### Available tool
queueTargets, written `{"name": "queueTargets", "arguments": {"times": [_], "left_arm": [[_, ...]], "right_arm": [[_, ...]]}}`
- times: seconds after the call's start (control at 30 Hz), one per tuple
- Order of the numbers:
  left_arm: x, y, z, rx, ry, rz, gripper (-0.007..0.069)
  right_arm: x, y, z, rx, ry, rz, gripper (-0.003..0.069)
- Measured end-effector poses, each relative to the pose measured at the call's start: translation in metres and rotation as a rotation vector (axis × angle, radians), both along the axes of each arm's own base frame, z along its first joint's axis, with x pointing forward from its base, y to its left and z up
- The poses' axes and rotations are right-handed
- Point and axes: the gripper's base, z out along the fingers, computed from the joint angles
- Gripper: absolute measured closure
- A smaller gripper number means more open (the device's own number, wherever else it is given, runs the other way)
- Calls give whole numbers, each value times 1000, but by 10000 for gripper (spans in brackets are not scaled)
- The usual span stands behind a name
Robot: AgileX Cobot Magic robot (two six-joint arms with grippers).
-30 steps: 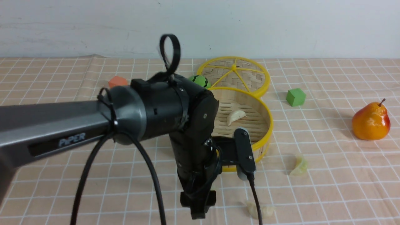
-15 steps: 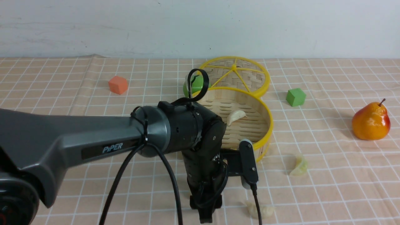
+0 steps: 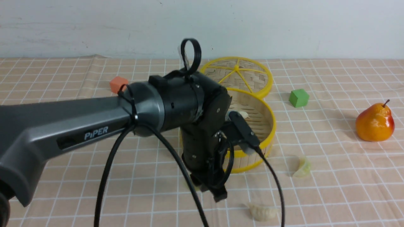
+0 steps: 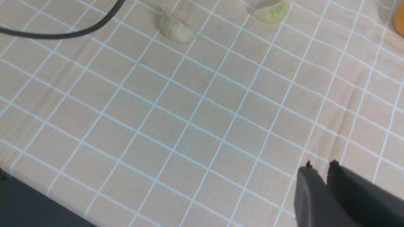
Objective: Put the dumplings into the steamer on the table with the brown tablecloth.
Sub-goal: 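Place the dumpling into the bamboo steamer basket with the left gripper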
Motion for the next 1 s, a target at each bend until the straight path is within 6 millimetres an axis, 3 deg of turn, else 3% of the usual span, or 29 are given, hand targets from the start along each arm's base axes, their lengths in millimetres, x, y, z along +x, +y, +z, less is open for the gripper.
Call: {"name": "queueTargets", "arguments": {"times": [0.03,0.13,0.17,0.23,0.3,0.4,0.47,0.5,0.57,0.6,0.73,0.9,1.0], "left_arm": [[1,-1,5,-13,-7,18,435],[16,-13,48,-176,-94,214,435],[17,-13,50,-184,-103,214,435],[31,-20,73,-308,-168,338,435],[52,-20,80,-398,-198,460,435],[83,-14,69,-449,-193,603,435],[108,-6,49,-461,-170,707,435],[111,-6,47,-462,-167,716,435],[137,3,14,-448,-132,801,435],[138,4,15,-452,-134,804,435],[155,9,-17,-422,-110,847,435],[157,8,-28,-407,-104,848,419],[157,9,-25,-405,-110,847,310]], "right_arm": [[0,0,0,0,0,0,573],[0,0,1,3,-8,0,568],[0,0,1,3,-8,0,568],[0,0,1,3,-8,0,566],[0,0,1,5,-8,1,565],[-1,2,0,18,3,8,564],[-2,3,0,30,22,17,564],[-2,3,-1,32,25,19,563],[-5,5,-2,49,55,33,560],[-5,5,-2,51,56,34,560],[-6,6,-2,60,67,40,557],[-6,6,-2,63,68,42,557],[-4,7,-2,60,76,42,561]]}}
